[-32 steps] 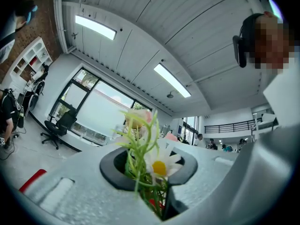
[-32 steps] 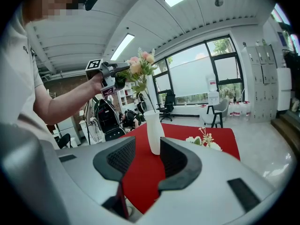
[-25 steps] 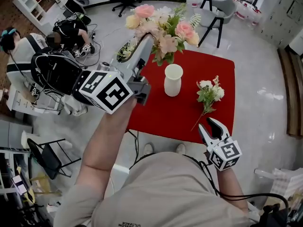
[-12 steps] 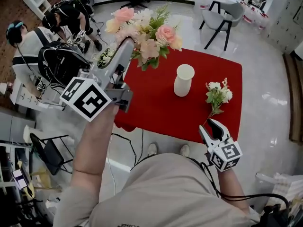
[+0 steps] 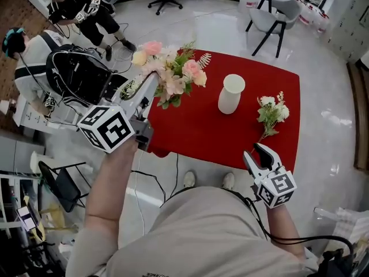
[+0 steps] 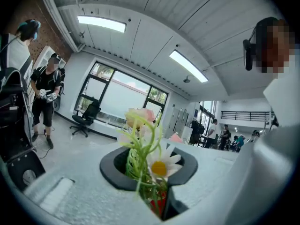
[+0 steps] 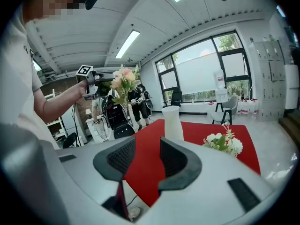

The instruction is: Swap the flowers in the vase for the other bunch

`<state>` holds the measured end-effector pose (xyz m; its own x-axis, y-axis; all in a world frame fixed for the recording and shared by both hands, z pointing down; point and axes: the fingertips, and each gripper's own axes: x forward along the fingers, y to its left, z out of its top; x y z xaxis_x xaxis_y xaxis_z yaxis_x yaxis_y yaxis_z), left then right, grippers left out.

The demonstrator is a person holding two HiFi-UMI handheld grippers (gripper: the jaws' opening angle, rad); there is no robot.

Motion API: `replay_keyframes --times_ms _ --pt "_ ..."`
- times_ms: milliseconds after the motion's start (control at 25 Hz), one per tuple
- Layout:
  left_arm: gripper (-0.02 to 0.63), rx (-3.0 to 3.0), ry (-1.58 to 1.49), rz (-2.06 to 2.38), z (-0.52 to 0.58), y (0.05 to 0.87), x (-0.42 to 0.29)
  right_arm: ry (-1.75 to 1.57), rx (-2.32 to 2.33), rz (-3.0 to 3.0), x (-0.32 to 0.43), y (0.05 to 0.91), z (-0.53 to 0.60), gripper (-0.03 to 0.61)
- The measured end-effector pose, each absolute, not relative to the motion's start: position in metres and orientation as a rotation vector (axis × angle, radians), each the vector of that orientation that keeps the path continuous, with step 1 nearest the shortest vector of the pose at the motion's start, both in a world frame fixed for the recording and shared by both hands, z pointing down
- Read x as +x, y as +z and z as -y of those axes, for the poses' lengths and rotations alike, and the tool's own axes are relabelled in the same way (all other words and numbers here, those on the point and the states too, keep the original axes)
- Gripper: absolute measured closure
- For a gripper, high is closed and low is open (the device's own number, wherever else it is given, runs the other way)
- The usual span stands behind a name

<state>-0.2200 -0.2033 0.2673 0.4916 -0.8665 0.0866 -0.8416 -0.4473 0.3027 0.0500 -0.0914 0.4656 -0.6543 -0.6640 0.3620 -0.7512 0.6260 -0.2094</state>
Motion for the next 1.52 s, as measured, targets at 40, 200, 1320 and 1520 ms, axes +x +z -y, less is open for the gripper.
replay_keyframes --times_ms 40,200,1320,1520 --pt "0.520 2.410 -0.094 1.436 0.203 0.276 -0.224 0.506 1.158 2.599 0.048 0.466 0.090 0.408" --pt "0.520 2.305 -0.027 1.402 0.207 0.313 -0.236 0.514 1.186 2.588 0.045 0.464 0.084 0.408" --pt "0.514 2.027 0.339 1.305 0.350 0.509 -0.247 0.546 1.579 2.378 0.080 0.464 0.067 0.408" --pt "0.506 2.006 0.377 1.299 0.375 0.532 -0.251 0.533 1.621 2.339 0.083 0.463 0.070 0.408"
